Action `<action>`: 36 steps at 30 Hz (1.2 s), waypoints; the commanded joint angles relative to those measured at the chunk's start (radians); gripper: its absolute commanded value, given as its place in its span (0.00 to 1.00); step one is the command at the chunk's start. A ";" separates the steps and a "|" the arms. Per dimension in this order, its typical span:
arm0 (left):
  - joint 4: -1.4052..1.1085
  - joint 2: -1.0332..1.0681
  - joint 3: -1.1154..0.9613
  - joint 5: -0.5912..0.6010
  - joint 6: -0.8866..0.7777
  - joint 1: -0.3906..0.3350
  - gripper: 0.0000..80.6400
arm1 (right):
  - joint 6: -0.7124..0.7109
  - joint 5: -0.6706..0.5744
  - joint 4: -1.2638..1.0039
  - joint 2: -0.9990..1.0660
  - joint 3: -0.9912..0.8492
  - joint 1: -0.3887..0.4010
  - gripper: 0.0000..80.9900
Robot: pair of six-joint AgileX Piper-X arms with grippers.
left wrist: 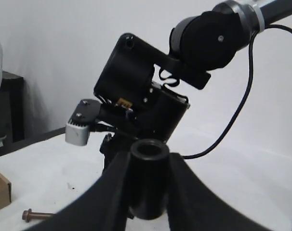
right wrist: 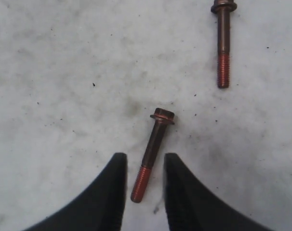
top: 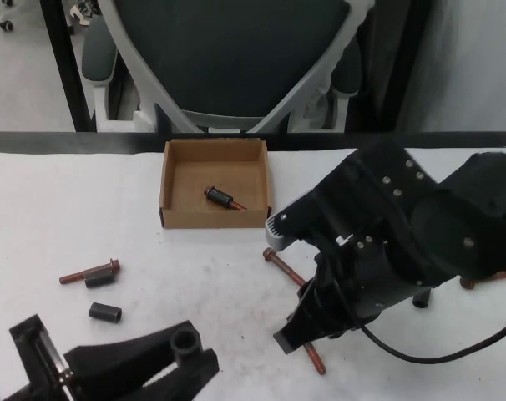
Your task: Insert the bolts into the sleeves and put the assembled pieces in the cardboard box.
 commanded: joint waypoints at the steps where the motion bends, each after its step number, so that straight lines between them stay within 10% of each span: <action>1: -0.025 -0.009 0.001 -0.009 0.034 0.015 0.01 | 0.000 0.000 -0.018 0.021 -0.010 0.000 0.32; 17: 0.056 -0.003 -0.003 0.277 0.019 0.387 0.01 | 0.023 -0.020 0.043 0.148 -0.077 0.000 0.51; 31: 0.052 -0.003 -0.003 0.314 -0.010 0.426 0.01 | 0.023 0.021 0.043 0.251 -0.077 -0.016 0.51; 36: 0.059 -0.003 -0.003 0.314 -0.010 0.426 0.01 | 0.021 0.046 0.014 0.266 -0.077 -0.032 0.21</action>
